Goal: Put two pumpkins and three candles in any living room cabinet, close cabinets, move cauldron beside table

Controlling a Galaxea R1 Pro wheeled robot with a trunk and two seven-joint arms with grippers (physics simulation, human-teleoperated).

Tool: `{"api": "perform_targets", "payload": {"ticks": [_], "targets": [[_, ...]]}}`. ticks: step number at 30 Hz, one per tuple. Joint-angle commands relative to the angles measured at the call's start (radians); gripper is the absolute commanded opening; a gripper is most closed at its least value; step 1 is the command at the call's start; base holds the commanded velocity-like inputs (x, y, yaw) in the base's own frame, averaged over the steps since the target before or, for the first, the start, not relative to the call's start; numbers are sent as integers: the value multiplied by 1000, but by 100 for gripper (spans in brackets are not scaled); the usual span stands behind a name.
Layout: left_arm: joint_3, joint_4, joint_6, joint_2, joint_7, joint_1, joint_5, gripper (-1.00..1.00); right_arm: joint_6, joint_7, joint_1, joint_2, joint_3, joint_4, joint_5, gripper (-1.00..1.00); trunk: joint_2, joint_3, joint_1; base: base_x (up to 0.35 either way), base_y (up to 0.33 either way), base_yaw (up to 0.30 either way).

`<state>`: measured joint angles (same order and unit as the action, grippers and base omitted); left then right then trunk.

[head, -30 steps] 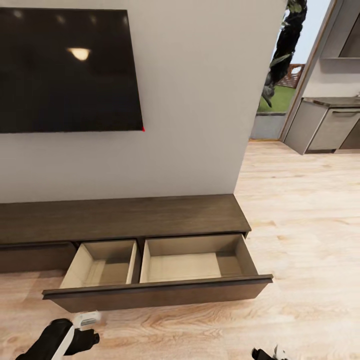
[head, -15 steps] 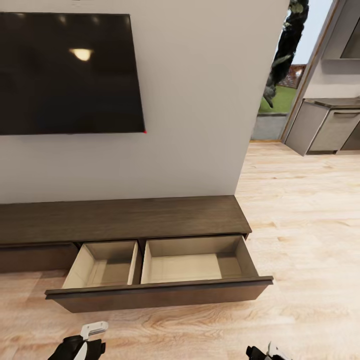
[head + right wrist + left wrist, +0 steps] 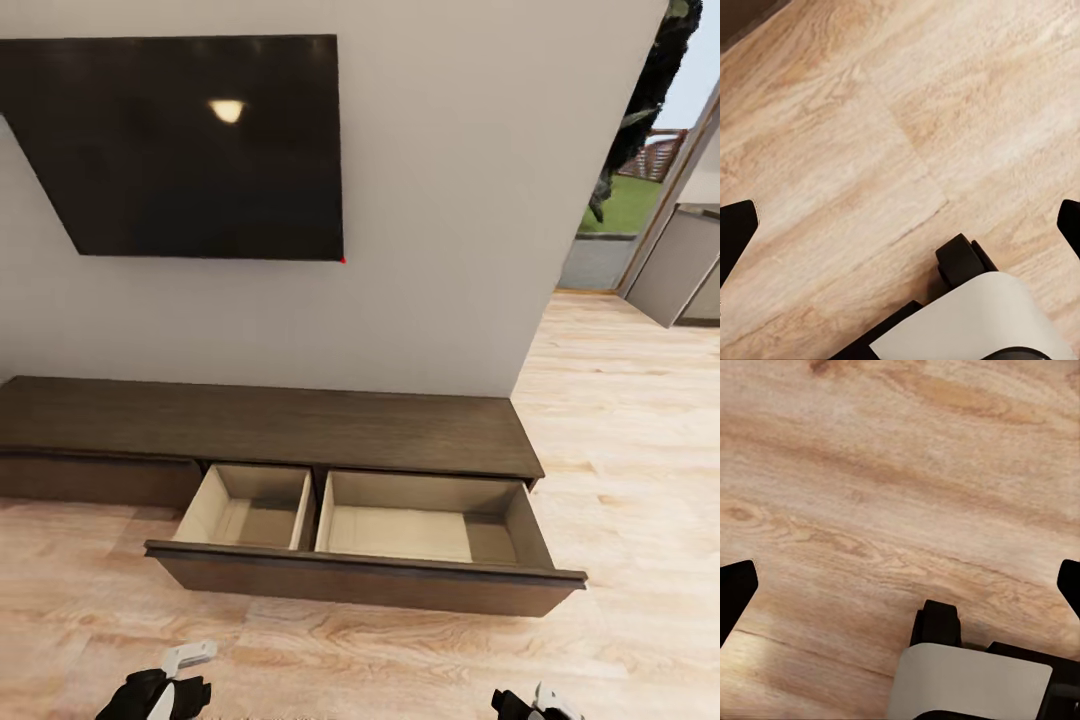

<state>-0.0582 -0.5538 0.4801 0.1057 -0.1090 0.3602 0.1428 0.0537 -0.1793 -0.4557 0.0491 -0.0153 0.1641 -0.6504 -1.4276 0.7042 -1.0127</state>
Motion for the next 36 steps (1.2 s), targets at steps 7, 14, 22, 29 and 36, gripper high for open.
{"api": "perform_targets", "payload": {"ticks": [7, 14, 22, 29, 36], "targets": [[0, 0, 0, -1, 0, 0, 0, 100, 1, 0, 0, 0, 0, 0, 0, 100, 0, 0, 0, -2, 0, 291], [0, -1, 0, -2, 0, 0, 0, 100, 1, 0, 0, -7, 0, 0, 0, 100, 0, 0, 0, 0, 0, 291], [0, -2, 0, -1, 0, 0, 0, 100, 2, 0, 0, -18, 0, 0, 18, 100, 0, 0, 0, -53, 0, 291], [0, -2, 0, -1, 0, 0, 0, 100, 2, 0, 0, -18, 0, 0, 21, 100, 0, 0, 0, -13, 0, 291], [0, -2, -1, -1, 0, 0, 0, 100, 2, 0, 0, -18, 0, 0, 21, 100, 0, 0, 0, -1, 0, 291]]}}
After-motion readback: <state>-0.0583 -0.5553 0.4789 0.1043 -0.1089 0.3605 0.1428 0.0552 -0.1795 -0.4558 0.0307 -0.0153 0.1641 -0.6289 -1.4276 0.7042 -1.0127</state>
